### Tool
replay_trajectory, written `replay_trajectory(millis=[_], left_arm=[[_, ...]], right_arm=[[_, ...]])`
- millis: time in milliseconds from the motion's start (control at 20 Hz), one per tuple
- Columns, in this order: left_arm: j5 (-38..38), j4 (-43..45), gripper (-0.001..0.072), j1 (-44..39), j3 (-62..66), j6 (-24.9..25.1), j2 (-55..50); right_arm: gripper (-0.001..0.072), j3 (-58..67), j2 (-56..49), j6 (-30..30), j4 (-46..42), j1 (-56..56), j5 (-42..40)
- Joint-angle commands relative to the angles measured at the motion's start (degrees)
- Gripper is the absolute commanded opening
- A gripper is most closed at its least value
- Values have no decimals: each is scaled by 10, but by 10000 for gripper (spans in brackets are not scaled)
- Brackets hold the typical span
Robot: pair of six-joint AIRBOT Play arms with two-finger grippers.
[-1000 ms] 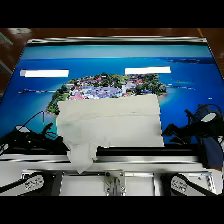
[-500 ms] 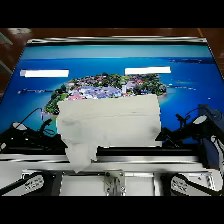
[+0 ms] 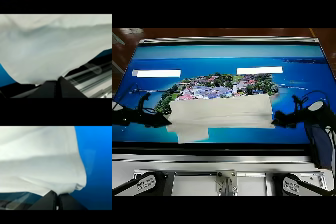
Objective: Fold the shirts.
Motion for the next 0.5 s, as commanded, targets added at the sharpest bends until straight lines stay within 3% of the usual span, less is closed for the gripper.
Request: replay_trajectory(millis=[0, 200, 450], left_arm=[[36, -9, 39, 0, 84, -20, -44], [39, -80, 40, 0, 171, -20, -152], [37, -121, 40, -6, 235, -40, -261]], right_arm=[[64, 102, -43, 23, 21, 2, -33], [63, 205, -136, 28, 67, 3, -34], [64, 269, -224, 40, 39, 53, -75]])
